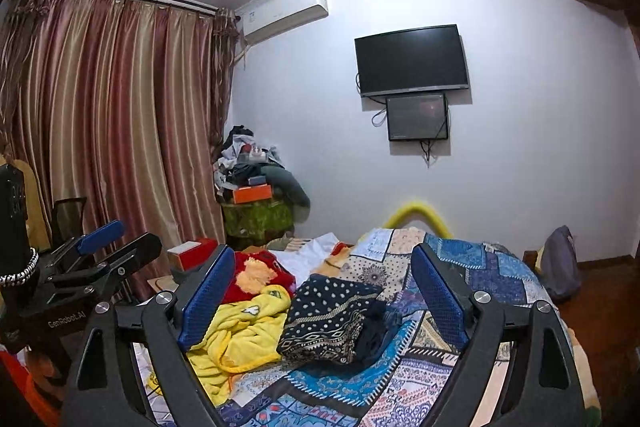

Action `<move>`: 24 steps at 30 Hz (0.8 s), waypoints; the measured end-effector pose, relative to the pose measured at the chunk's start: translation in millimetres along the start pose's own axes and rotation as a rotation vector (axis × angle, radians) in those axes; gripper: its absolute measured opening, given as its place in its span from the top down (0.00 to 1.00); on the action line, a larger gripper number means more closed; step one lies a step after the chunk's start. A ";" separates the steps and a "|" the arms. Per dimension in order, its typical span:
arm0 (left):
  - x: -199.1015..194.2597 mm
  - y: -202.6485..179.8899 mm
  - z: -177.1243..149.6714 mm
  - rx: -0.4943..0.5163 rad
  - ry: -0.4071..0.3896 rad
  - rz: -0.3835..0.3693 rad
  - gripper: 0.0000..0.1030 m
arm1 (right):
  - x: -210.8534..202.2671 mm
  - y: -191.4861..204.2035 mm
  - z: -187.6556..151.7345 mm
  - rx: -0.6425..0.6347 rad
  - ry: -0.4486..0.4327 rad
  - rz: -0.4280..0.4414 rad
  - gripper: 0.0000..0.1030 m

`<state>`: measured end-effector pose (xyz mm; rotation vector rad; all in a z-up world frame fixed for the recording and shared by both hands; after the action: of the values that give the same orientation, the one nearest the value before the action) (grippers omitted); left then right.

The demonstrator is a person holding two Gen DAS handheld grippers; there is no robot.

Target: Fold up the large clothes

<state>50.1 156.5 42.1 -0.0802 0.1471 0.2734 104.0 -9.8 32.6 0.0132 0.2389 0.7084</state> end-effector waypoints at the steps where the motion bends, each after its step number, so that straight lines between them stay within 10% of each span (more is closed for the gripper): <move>1: -0.4 -0.7 -0.7 0.000 0.003 0.000 0.04 | -1.1 0.6 -0.6 -0.001 0.001 -0.004 0.11; 24: 5.4 -1.9 -11.4 -0.020 0.041 -0.024 0.01 | -2.4 -2.3 -8.8 -0.005 0.021 -0.083 0.00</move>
<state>54.2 155.0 30.2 -0.1073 0.1840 0.2490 101.7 -13.7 24.4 -0.0086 0.2568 0.6263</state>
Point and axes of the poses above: each gripper's, at about its wrist camera, not at the fingertips, and x roughly the way its jaws point, y to its left, z to its top, the point moved 2 cm from there along x, roughly the way its jaws point, and after that the axes turned 3 degrees about y, right-handed, at the moved point
